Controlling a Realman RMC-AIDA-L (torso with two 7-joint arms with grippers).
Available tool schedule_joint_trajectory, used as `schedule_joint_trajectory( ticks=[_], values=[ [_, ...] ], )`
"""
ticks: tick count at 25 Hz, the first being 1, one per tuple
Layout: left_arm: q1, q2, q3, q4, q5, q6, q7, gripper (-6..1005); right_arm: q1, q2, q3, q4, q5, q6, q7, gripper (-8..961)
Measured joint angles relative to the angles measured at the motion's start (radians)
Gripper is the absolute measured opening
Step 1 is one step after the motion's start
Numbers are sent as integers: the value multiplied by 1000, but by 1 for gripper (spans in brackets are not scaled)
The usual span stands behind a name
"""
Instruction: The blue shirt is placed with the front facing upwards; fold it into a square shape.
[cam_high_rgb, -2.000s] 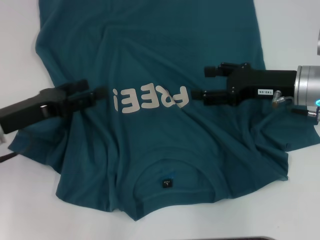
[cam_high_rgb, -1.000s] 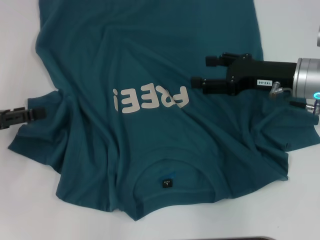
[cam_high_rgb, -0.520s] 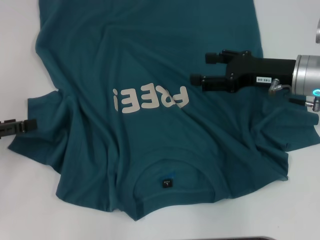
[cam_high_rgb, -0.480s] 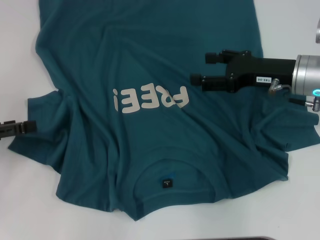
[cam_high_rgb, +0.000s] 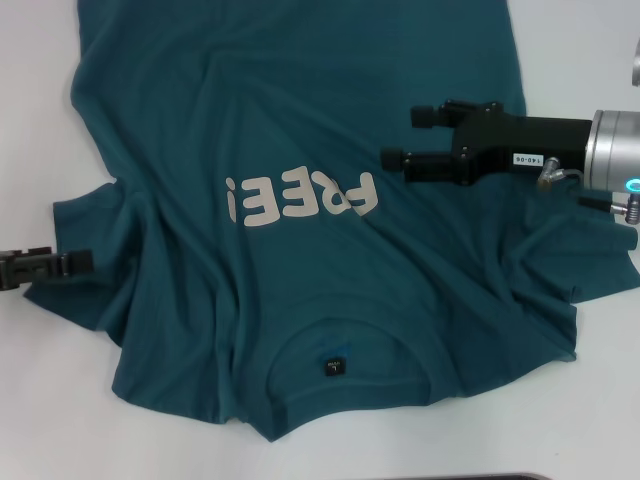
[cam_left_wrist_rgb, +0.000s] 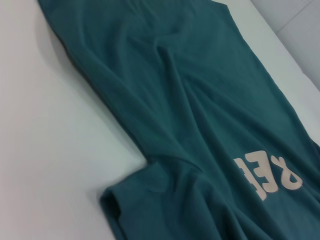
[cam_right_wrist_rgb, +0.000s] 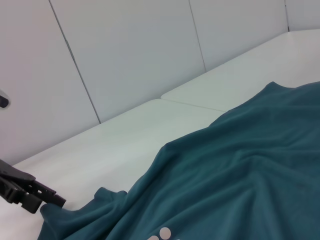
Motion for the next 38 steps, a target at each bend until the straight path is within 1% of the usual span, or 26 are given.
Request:
schedule_joint_trajectory(
  ticks=[3,6,13,20,25,26,31,38],
  values=[
    [-2,-5,5,-3,5,2,0,947,-2,0,0,0,0,-1,0,914],
    [-3,-6,6,-7,13,3,-3,946,-3,0,0,0,0,0,0,914],
    [-3,4,-7,-27,25,-1,-11,946,0,0,0,0,0,2,0,913],
    [-30,4,-5,-21,55,-35,-35,945,1,0,0,0,0,2,0,913],
    [-50,-1,0,-19,91,-22,-42,842,1,0,0,0,0,0,0,913],
    [-54,-4,1,-22,102,-14,-46,841,1,0,0,0,0,-1,0,913],
    [-55,-5,-5,-24,106,-5,-47,839,1,0,0,0,0,0,0,913],
    [-65,1,-8,-31,103,23,-47,821,6,0,0,0,0,-4,2,913]
  ],
)
